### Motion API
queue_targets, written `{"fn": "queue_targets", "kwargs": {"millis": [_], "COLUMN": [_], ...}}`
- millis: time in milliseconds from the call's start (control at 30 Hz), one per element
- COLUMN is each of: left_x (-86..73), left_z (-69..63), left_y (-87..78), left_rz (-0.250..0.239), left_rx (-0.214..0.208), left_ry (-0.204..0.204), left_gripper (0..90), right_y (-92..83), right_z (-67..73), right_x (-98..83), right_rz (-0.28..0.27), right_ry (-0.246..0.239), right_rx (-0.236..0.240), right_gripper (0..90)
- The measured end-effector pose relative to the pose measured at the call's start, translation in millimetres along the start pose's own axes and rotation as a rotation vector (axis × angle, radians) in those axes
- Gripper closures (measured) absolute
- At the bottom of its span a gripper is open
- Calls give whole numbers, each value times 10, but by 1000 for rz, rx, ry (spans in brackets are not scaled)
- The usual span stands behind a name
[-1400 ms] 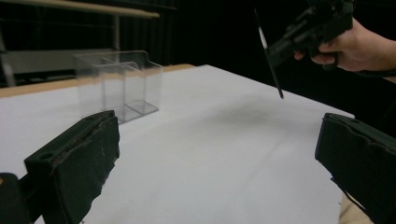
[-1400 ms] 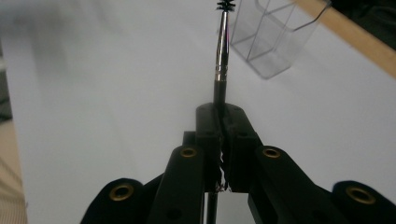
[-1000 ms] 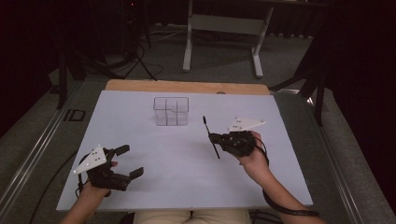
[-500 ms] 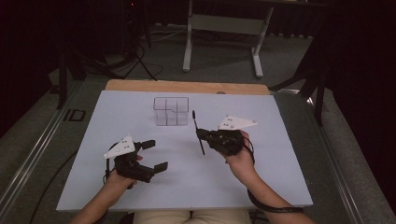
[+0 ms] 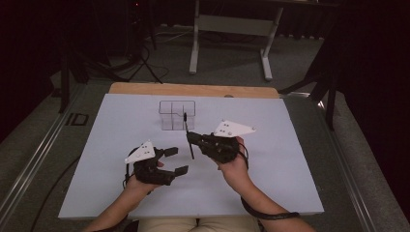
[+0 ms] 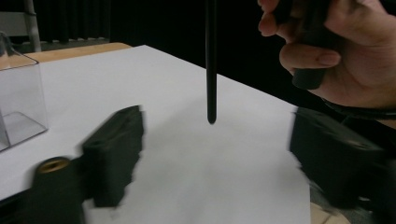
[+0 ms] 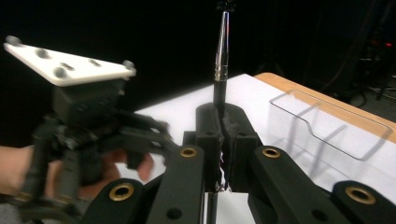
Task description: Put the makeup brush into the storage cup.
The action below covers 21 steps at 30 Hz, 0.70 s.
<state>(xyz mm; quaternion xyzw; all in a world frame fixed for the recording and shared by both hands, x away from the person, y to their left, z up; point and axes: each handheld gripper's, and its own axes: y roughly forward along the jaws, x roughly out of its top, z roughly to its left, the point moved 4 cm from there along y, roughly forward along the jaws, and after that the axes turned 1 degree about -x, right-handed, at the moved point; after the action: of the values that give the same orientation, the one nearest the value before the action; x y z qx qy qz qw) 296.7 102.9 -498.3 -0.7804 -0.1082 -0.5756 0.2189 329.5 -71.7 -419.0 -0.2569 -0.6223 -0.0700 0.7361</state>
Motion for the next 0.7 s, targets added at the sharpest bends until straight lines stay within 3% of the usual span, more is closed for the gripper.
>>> {"fn": "queue_targets", "kwargs": {"millis": [100, 233, 433, 500, 533, 700], "left_x": [-5, -8, -11, -11, -8, 2], "left_z": [7, 9, 11, 9, 9, 9], "left_y": [35, 67, 102, 114, 117, 134], "left_rz": [3, 9, 24, 28, 23, 33], "left_rx": [0, -11, -25, -25, -29, -50], "left_ry": [10, 22, 27, 29, 26, 24], "left_gripper": [413, 551, 702, 709, 766, 853], "right_y": [26, 41, 37, 32, 30, 31], "right_z": [52, 84, 97, 98, 101, 117], "right_x": [13, 11, -2, -3, -3, -16], "right_rz": [-16, -20, -25, -27, -27, -12], "right_ry": [0, 2, 11, 17, 19, -5], "right_rx": [17, 27, 41, 41, 50, 41], "right_gripper": [863, 863, 863, 863, 862, 862]}}
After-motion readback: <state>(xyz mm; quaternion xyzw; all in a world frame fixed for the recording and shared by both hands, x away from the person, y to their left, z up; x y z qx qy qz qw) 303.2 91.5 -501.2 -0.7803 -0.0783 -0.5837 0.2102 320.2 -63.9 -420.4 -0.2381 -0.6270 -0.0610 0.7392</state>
